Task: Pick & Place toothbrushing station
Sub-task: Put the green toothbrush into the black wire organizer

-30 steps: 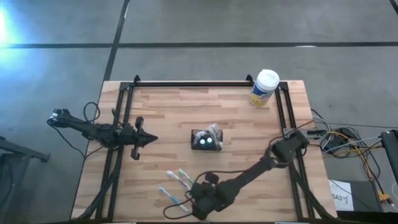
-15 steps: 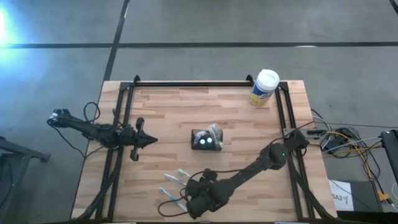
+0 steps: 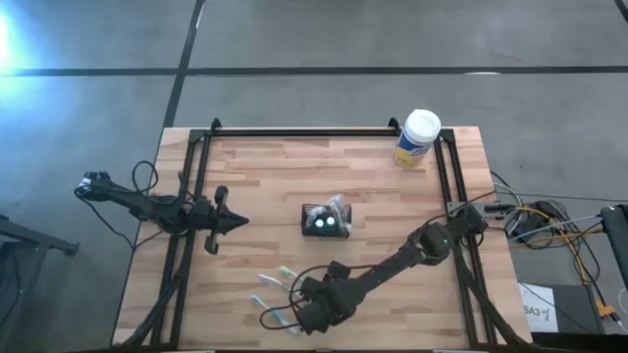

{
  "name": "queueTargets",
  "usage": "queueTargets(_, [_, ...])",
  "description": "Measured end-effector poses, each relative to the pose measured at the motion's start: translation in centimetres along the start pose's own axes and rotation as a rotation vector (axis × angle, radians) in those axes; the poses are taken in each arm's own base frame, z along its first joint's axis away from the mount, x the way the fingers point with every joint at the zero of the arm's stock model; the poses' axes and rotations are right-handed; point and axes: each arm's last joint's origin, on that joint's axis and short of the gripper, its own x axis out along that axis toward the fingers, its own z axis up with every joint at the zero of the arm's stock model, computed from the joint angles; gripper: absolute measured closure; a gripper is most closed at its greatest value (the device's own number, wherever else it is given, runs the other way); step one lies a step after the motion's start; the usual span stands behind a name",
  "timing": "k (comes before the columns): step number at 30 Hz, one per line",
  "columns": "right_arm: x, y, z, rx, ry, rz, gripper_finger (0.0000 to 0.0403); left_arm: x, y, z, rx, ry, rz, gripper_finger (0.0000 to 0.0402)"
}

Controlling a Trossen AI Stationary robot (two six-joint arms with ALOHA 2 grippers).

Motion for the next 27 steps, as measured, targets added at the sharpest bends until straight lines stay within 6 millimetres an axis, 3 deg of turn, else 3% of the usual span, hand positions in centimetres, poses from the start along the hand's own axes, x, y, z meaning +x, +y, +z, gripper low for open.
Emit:
queueTargets(10, [2.0,-0.4,-0.7,-0.015,0.057,0.027,0.0244,0.0,0.0,0.0,-0.019,0.0,-0.003,0.0388])
queueTargets(17, [1.7,-0.5,-0.7,-0.012,0.089,0.05,0.0337,0.0,0.0,0.0,-0.019,-0.001,-0.003,0.0391])
queueTargets(19, [1.3,-0.8,-0.7,-0.02,0.066,0.016,0.0373,0.0,0.0,0.0,-0.019,-0.002,-0.003,0.039])
queueTargets(22, [0.5,-1.1,-0.7,-0.025,0.043,-0.006,0.0381,0.0,0.0,0.2,-0.022,-0.018,-0.004,0.0388])
queueTargets(27, [-3.7,-1.2,-0.6,-0.028,-0.113,0.016,0.0382,0.0,0.0,0.4,-0.028,-0.04,-0.007,0.039])
